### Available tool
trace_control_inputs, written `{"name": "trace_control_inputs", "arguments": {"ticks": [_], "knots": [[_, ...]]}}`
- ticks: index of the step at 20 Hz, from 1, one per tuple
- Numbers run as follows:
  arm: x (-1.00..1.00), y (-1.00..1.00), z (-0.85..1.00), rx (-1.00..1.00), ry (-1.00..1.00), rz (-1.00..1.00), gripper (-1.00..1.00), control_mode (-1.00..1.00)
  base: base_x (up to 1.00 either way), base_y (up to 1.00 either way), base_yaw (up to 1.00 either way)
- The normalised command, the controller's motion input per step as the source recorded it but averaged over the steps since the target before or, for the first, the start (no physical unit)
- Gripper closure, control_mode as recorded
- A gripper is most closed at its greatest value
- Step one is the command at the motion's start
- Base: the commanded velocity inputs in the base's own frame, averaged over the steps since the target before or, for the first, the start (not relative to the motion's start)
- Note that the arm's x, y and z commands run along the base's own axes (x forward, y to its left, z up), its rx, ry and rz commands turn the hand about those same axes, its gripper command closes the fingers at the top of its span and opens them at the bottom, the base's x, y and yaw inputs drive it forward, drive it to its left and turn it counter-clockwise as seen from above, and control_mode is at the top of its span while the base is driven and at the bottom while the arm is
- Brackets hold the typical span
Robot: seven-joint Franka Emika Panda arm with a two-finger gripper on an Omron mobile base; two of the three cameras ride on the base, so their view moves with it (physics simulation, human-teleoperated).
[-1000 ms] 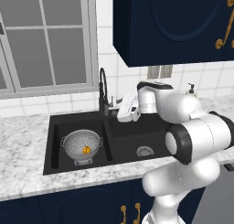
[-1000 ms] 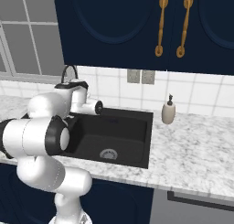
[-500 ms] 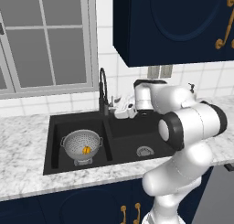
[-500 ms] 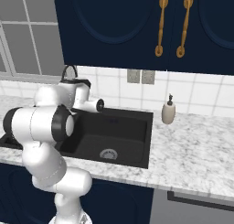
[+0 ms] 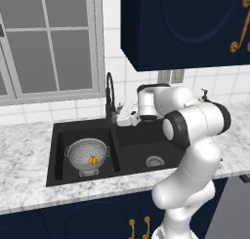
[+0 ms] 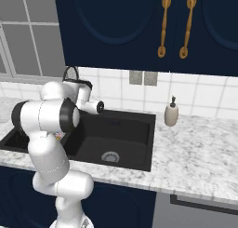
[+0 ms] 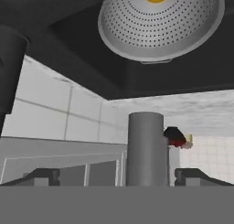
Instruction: Put the colander in the sink, put the tangerine in the colander, and turn on the sink faucet and pour water over the colander.
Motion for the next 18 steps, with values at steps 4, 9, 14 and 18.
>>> {"name": "trace_control_inputs", "arguments": {"ticks": [4, 9, 14, 18], "knots": [[0.28, 0.52, -0.22, 0.00, 0.00, 0.00, -1.00, -1.00, 0.00, 0.00, 0.00], [0.40, 0.35, -0.17, 0.00, 0.00, 0.00, -1.00, -1.00, 0.00, 0.00, 0.00], [0.22, 0.49, -0.11, 0.00, 0.00, -0.07, -1.00, -1.00, 0.00, 0.00, 0.00], [0.15, 0.27, -0.05, 0.00, 0.00, -0.13, -1.00, -1.00, 0.00, 0.00, 0.00]]}}
